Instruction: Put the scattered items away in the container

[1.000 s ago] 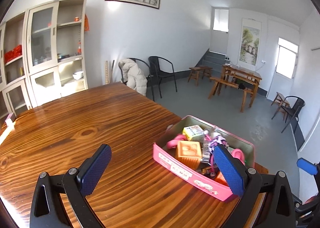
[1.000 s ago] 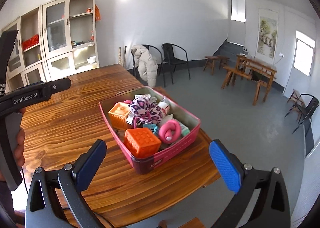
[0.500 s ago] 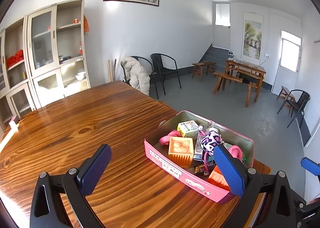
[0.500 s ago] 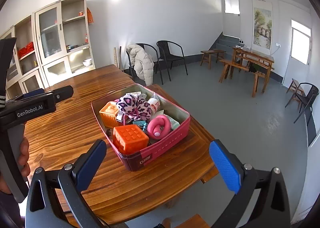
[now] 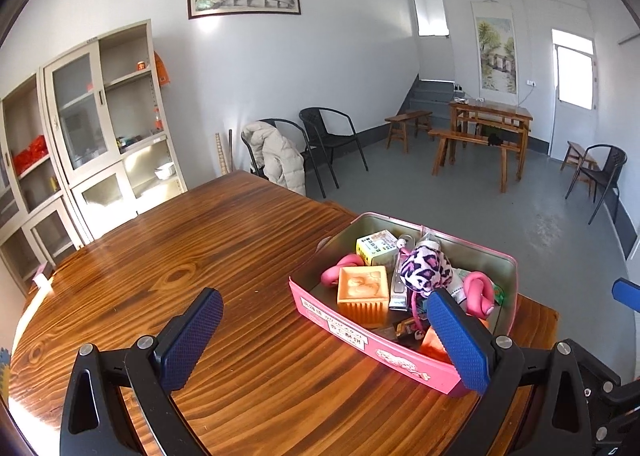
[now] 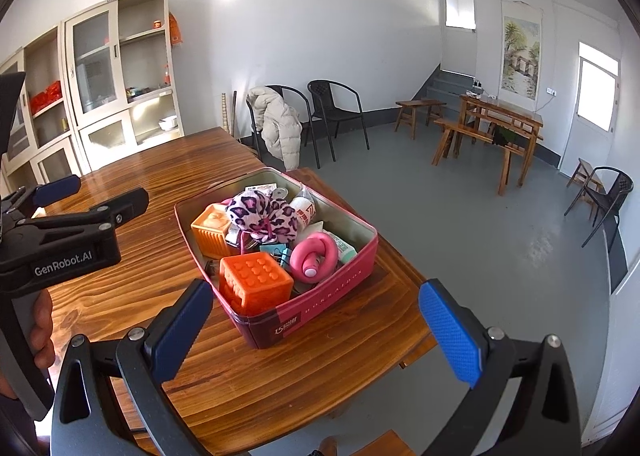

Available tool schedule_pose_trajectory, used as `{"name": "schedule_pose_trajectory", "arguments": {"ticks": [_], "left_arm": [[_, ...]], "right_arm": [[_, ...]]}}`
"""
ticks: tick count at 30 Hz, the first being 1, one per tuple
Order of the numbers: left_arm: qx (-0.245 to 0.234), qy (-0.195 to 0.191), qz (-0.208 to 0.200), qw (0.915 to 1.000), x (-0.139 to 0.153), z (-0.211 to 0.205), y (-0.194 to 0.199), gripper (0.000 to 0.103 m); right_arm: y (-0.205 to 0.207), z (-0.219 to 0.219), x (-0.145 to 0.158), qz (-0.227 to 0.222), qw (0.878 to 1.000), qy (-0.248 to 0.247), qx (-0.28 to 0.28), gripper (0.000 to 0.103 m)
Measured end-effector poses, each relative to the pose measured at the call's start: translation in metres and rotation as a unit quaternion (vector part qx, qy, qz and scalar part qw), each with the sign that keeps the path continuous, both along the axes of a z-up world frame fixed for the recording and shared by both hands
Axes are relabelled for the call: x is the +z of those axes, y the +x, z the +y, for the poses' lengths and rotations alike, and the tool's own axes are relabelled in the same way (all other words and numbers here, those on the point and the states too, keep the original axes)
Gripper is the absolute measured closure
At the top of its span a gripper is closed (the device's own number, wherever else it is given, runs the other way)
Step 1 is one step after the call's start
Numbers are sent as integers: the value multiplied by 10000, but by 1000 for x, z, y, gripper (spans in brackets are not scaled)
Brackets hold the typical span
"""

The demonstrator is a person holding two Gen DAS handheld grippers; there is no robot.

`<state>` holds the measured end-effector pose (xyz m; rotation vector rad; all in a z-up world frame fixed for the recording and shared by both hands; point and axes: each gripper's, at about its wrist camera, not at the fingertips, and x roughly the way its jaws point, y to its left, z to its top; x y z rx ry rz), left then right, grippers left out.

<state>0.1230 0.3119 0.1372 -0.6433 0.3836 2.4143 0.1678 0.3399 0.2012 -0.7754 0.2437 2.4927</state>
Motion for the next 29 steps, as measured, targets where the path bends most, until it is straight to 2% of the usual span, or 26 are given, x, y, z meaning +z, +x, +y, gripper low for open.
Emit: {"name": "schedule_pose_trajectory", "arguments": {"ticks": [8, 13, 20, 29], "left_arm": [[-161, -20, -172, 9997, -2, 8, 0, 0], [-219, -110, -116, 9996, -3, 16, 2, 0], [-327, -189, -329, 9987, -9, 26, -3, 0], [-401, -330, -416, 9978, -17, 29, -8, 0]], "right_arm": [[-1, 4, 7, 49, 9998, 152, -97, 0], [-4, 8, 5, 6, 9998, 136, -119, 0], [-8, 17, 2, -177, 9984, 302, -434, 0], [-16, 21, -9, -266, 9992, 29, -290, 0]]}}
